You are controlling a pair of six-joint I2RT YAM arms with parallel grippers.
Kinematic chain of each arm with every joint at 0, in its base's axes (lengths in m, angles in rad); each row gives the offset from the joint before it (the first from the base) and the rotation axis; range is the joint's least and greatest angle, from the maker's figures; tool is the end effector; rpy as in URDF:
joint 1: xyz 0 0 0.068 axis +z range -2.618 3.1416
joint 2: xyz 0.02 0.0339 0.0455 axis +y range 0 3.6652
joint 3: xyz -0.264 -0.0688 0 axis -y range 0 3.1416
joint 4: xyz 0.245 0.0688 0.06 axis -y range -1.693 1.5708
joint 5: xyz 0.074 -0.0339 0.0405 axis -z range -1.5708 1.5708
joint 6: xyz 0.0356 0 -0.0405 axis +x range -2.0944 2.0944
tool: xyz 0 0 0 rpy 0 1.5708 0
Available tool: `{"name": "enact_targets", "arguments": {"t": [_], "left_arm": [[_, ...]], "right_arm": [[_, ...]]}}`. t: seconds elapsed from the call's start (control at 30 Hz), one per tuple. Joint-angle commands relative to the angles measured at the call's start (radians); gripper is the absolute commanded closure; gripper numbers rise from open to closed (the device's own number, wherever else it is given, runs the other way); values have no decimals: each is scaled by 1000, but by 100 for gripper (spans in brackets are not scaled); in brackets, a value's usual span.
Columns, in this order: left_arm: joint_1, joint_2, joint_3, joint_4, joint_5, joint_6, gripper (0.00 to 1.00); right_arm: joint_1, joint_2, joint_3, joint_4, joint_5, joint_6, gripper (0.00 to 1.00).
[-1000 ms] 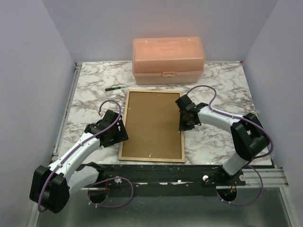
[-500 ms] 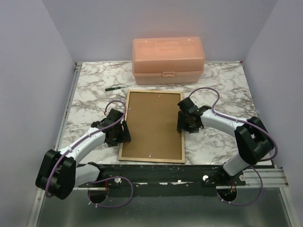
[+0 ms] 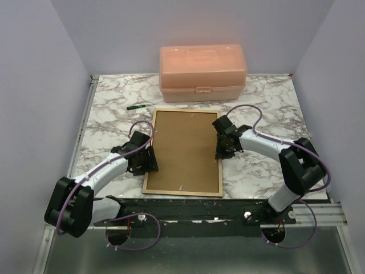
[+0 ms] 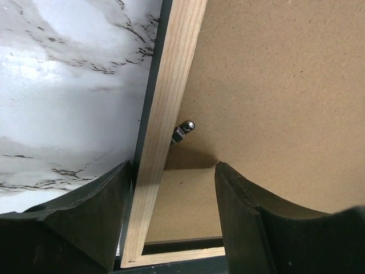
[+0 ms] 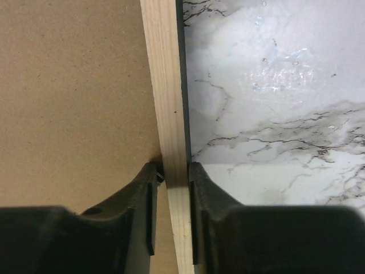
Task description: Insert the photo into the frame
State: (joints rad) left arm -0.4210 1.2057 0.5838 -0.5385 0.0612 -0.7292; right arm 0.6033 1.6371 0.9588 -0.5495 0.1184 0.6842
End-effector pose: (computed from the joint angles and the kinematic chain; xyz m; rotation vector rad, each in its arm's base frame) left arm 0.1849 -0.0852 0.1657 -0.4128 2.7737 -0.3895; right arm 0.2516 0.1683 0.1669 0.1416 2.7893 0.1579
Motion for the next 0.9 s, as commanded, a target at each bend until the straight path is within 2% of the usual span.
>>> {"name": "enact_targets", "arguments": {"t": [0.0, 0.13, 0.2, 0.43, 0.6, 0.87], "left_arm": [[-7, 14, -25, 42, 45, 12, 39], [-9, 2, -30, 37, 50, 16, 39], [-14, -5, -35, 41, 59, 14, 39], [-99, -15, -46, 65, 69, -43, 41], [-188, -37, -63, 102, 100, -118, 47], [-299, -143, -103, 101, 101, -230, 52]], "right_arm": [[7, 79, -23, -27, 17, 16, 79], [7, 82, -27, -45, 28, 11, 95], [7, 82, -27, -64, 46, 7, 99], [7, 36, -51, -102, 94, -2, 99], [6, -30, -83, -114, 115, 3, 99], [0, -119, -134, -152, 115, 17, 99]]}}
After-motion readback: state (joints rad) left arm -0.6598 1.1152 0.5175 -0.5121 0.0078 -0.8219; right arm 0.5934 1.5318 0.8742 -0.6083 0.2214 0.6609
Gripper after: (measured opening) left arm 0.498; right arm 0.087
